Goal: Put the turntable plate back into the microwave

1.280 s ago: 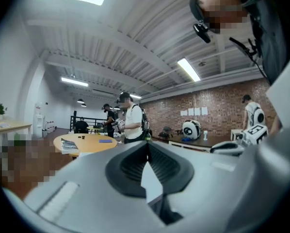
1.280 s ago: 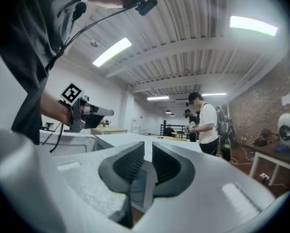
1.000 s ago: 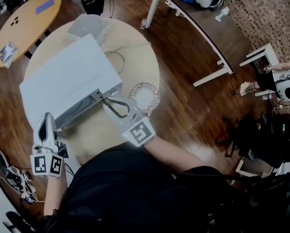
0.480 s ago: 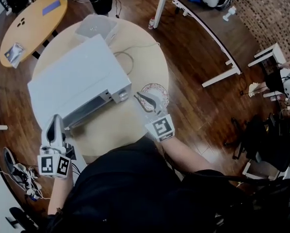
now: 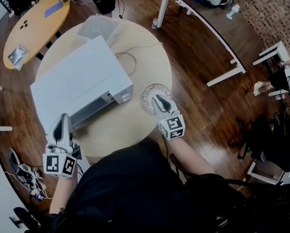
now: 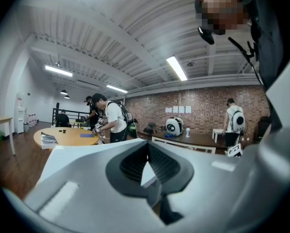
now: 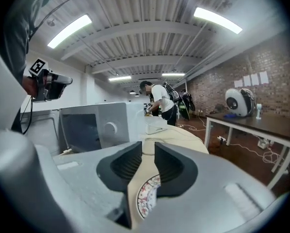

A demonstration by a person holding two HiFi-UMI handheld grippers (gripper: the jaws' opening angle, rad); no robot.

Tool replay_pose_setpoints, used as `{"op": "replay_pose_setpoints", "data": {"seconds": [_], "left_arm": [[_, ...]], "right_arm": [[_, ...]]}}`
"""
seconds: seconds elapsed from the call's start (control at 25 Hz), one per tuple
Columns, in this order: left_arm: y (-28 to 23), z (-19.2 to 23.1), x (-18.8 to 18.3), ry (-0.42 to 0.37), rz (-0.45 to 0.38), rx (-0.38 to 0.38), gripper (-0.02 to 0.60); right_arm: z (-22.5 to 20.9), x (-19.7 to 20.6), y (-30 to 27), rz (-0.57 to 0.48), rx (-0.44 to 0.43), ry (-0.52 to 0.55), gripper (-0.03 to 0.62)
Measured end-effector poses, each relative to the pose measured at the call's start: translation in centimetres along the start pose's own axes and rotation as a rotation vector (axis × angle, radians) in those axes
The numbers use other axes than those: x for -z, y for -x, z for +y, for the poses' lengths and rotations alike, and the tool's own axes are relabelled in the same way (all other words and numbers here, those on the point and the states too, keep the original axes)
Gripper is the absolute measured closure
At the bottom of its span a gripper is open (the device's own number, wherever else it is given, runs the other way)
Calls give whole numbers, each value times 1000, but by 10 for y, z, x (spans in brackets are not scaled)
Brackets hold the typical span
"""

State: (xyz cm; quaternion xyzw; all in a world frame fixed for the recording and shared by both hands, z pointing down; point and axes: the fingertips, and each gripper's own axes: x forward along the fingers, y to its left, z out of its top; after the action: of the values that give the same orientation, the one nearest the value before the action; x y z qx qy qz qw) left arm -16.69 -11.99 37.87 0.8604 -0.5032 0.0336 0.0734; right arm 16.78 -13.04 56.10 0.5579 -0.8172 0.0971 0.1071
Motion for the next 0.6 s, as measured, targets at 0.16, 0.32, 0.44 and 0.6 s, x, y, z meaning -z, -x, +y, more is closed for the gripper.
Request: {"op": "replay_pose_setpoints", "data": {"seconds": [0.16, 0.32, 0.44, 0.6], "left_arm": [[-4, -7, -2, -6, 4, 6, 577], [-6, -11, -1, -12, 12, 7, 578], [-9, -15, 2, -7, 18, 13, 577], [-13, -25, -2, -15, 24, 28, 577]], "right_arm": [[-27, 24, 1, 46, 67, -52, 516], [-45, 48, 2, 100, 106, -89, 508], [-57, 71, 2, 146, 145, -117, 503], [-73, 87, 4, 188, 202, -140, 487]]}}
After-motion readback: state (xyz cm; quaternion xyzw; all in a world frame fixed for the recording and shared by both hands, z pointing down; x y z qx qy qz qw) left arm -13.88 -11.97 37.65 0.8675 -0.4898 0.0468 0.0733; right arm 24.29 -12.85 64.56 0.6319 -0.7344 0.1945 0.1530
